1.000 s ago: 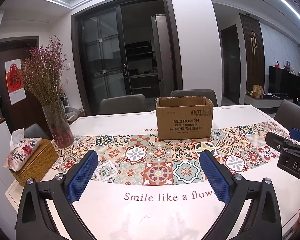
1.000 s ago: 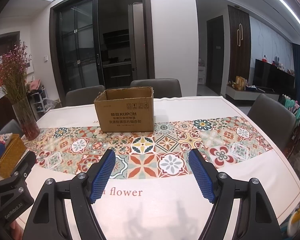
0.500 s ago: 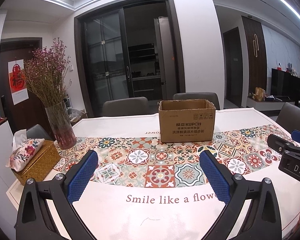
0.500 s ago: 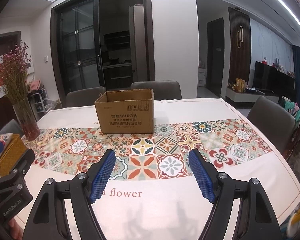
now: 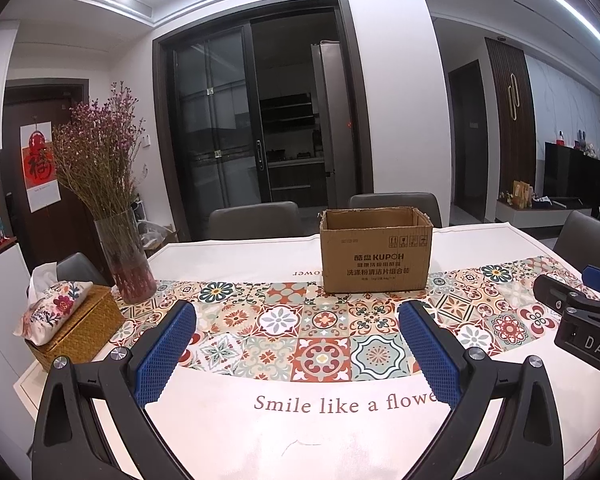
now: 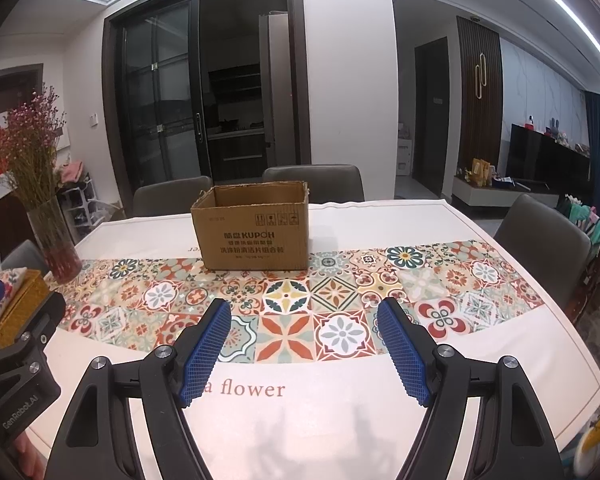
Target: Organize soft objects
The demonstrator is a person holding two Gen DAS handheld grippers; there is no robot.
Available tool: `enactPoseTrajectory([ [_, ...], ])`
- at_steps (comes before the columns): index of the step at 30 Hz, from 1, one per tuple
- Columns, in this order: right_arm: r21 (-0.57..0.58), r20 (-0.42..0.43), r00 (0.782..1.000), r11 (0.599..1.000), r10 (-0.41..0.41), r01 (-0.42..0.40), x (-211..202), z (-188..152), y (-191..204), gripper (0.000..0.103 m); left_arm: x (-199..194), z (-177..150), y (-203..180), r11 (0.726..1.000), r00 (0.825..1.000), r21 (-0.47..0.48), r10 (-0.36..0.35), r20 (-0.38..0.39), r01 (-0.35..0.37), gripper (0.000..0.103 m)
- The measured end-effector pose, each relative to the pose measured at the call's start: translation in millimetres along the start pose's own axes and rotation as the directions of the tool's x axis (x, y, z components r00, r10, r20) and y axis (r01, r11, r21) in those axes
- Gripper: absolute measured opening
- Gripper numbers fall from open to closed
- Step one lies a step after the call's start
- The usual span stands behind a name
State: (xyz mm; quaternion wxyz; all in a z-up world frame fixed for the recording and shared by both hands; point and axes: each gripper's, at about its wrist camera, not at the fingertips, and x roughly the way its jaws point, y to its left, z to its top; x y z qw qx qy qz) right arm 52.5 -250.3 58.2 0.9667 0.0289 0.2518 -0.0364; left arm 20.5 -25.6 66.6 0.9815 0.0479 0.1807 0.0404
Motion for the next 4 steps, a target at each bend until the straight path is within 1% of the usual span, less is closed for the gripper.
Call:
enactPoseTrajectory([
  [4, 0.0, 0.001, 1.0, 1.0, 0.0, 0.0, -0.1, 0.6, 0.2, 0.076, -0.5, -0.1, 0.0, 1.0, 1.0, -0.001, -0.002, 0.003, 0.002, 0.103],
])
